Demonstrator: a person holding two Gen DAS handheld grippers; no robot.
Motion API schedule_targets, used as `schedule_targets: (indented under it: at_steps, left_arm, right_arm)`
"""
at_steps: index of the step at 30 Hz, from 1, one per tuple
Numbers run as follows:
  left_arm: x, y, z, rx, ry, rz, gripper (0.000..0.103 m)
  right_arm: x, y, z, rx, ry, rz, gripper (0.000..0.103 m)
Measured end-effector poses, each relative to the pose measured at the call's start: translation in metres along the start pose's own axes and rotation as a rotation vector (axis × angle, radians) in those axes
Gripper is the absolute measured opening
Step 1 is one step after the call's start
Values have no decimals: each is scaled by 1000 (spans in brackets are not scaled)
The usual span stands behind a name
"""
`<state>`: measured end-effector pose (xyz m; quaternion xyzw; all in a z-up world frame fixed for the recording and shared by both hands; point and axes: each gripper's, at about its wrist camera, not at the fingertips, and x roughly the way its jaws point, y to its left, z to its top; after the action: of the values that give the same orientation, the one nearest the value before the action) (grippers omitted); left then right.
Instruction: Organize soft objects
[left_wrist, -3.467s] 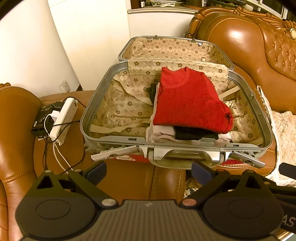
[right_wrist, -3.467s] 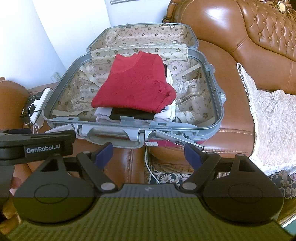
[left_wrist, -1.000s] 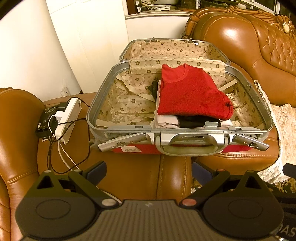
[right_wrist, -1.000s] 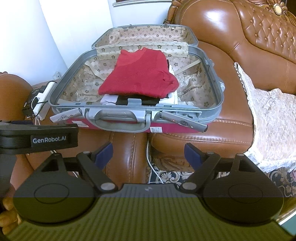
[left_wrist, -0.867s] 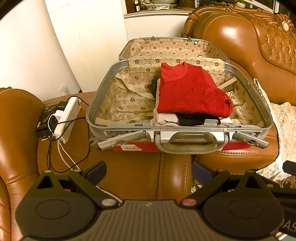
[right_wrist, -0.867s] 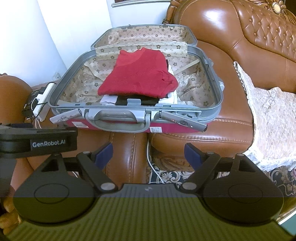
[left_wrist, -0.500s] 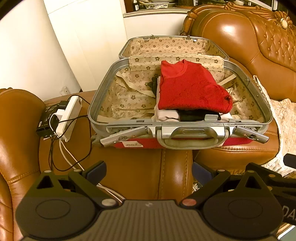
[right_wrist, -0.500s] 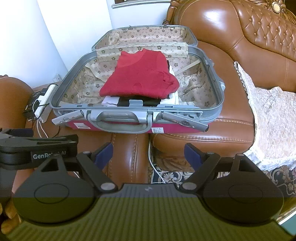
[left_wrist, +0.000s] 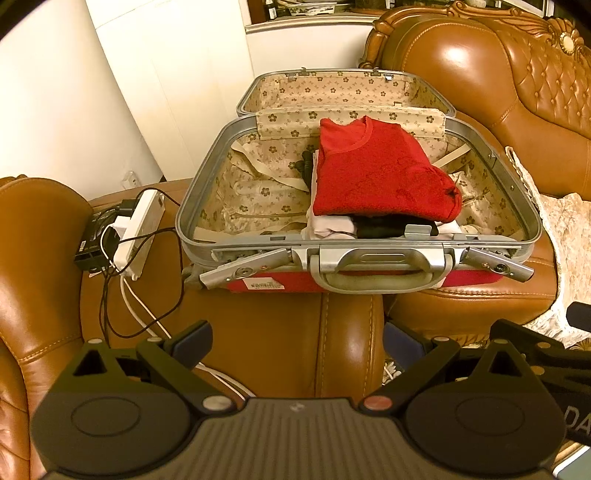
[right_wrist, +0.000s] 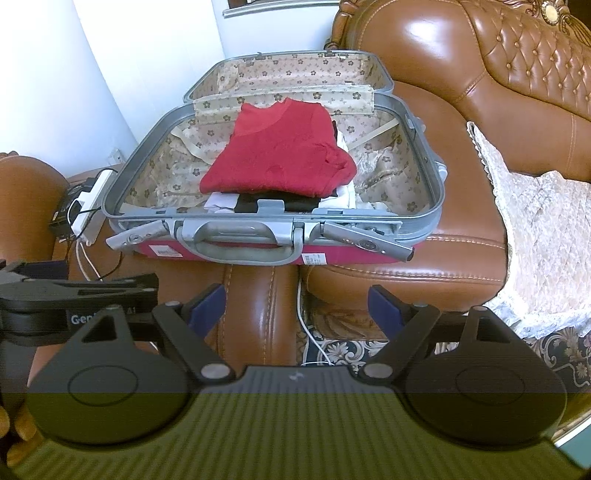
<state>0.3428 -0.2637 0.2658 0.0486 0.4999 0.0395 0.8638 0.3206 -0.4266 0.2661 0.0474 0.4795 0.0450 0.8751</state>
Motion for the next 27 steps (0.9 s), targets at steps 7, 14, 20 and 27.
schedule_targets:
  at_steps: [7,14,20,27]
  left_arm:
    - [1,-3,0,-2,9,6,101]
    - [2,-5,0,3,19,18,101]
    - [1,-6,-1,7,17,31,101]
    - [2,-7,1,4,21,36,101]
  right_arm:
    - [0,0,2,-7,4,1,92]
    - [0,-1,3,-11,3,6,92]
    - [0,-2,4,-12,5,15,92]
    - [0,-3,5,-21,9,19,92]
